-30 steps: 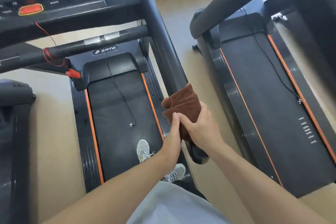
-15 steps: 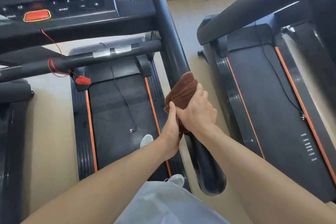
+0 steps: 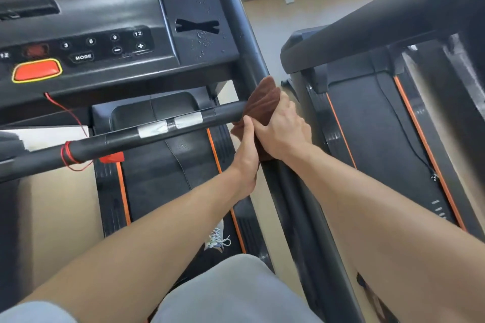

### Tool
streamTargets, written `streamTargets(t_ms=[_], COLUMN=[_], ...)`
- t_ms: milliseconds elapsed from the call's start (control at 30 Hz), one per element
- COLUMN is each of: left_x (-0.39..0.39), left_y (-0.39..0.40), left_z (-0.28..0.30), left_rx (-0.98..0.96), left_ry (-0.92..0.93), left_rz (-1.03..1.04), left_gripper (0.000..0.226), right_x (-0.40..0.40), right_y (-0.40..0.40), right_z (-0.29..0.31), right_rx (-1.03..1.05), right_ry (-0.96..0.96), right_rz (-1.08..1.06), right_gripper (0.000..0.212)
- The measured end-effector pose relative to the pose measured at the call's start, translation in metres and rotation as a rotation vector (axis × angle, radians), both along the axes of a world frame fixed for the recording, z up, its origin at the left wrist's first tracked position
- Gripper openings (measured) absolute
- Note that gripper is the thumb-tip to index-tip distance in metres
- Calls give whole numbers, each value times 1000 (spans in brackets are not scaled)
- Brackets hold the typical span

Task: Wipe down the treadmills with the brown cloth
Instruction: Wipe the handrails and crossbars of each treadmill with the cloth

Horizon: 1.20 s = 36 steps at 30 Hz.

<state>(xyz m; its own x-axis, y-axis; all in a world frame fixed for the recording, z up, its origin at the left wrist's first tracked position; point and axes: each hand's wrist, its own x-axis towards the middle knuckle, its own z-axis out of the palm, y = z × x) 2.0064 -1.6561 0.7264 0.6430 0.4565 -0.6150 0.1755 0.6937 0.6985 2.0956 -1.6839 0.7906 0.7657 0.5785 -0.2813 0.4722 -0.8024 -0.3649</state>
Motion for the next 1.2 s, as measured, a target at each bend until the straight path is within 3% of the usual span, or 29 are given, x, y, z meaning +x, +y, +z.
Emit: streamTargets(t_ms=[133, 267, 467, 600, 767, 967, 1100, 1200], left_x=[-5, -19, -58, -87, -123, -159, -177, -186], left_y=[0, -10, -68, -129, -203, -268, -309, -332], left_z=[1, 10, 11, 3, 1, 1, 2, -4], left_rx=[18, 23, -41, -72, -89, -73, -25, -34], left_ry=[16, 11, 30, -2, -1, -31, 13, 44], left_rz=[-32, -76, -132, -126, -122, -143, -139, -147], left_gripper=[101, 86, 75, 82, 76, 68, 61, 70], right_x=[5, -4, -41, -67, -102, -135, -152, -169], right_y=[3, -7, -69, -126, -211, -299, -339, -368], right_z=[3, 1, -18, -23, -22, -20, -26, -34], right_rx=[2, 0, -80, -116, -45, 101, 173, 202], right_ry=[30, 6, -311, -380, -275, 9, 42, 9], right_rz=[38, 129, 422, 541, 451, 144, 69, 35], right_gripper=[105, 105, 68, 41, 62, 82, 88, 93])
